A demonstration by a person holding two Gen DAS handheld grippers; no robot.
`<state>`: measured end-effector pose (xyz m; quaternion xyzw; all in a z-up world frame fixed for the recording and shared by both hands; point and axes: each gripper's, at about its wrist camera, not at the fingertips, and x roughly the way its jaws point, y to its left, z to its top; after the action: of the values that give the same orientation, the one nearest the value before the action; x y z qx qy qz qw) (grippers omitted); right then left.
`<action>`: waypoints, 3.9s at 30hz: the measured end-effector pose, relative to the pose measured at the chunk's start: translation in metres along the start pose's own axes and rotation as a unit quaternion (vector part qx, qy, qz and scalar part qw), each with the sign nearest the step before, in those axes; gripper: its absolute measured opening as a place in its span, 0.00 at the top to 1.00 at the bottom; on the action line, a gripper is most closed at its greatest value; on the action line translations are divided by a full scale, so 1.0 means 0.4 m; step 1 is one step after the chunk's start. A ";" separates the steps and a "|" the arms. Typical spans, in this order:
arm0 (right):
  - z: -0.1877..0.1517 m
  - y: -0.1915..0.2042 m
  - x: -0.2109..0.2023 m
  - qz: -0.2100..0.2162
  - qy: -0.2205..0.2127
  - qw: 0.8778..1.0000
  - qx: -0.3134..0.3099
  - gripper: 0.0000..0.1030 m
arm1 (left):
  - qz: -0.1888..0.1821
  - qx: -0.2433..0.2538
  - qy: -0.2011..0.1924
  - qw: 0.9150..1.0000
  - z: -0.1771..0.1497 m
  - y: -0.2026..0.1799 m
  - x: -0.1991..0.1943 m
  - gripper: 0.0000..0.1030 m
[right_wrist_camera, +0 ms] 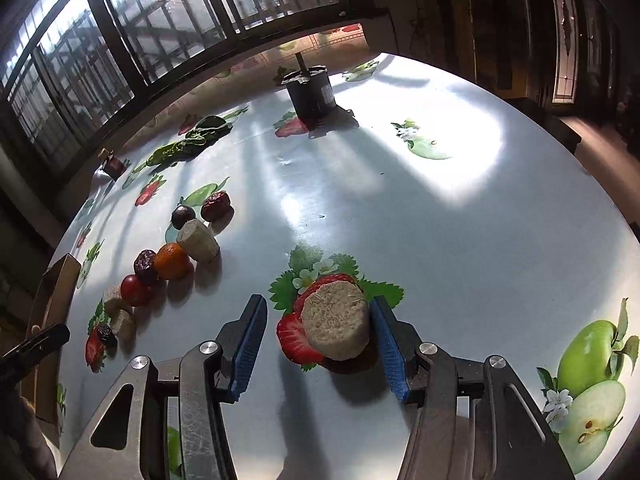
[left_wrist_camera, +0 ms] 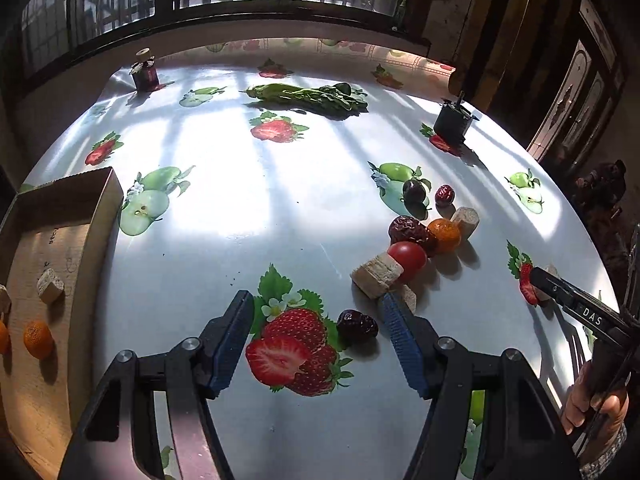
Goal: Organize fruits
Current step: 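Grasp a beige cube with the left tool while the right tool grasps a round beige cake, then carry the cube and cake into the cardboard box and open both tools, then move both tools back over the table toward the round beige cakes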
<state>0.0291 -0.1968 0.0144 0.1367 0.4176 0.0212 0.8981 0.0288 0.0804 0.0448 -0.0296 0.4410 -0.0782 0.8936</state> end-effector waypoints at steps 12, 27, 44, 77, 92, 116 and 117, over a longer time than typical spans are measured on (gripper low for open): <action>0.000 -0.009 -0.007 0.007 -0.010 1.000 0.004 0.65 | -0.051 0.084 0.021 0.995 0.032 -0.071 0.113 0.67; -0.007 0.011 -0.012 -0.008 -0.020 1.000 -0.011 0.65 | -0.065 0.045 0.003 0.997 0.026 -0.045 0.081 0.68; -0.022 0.185 -0.146 0.068 -0.039 0.996 -0.047 0.65 | -0.023 -0.157 -0.100 0.982 -0.156 0.348 -0.275 0.68; -0.295 1.093 0.123 0.206 0.129 0.919 -0.311 0.64 | 0.136 -0.310 -0.067 0.938 -0.309 0.749 -0.314 0.61; -0.224 0.937 -0.003 0.227 0.081 0.940 -0.240 0.46 | 0.127 -0.299 -0.101 0.940 -0.276 0.648 -0.390 0.36; -0.040 0.166 -0.125 0.056 0.002 0.998 -0.036 0.45 | 0.064 -0.118 -0.053 0.990 -0.191 0.225 -0.281 0.33; -0.035 0.150 -0.126 0.052 -0.001 0.998 -0.030 0.45 | 0.062 -0.112 -0.051 0.990 -0.190 0.213 -0.275 0.33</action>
<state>-0.0095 -0.1437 0.0591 0.1309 0.4080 0.0799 0.9000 -0.0878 0.1840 0.0741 -0.1061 0.4022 0.0288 0.9090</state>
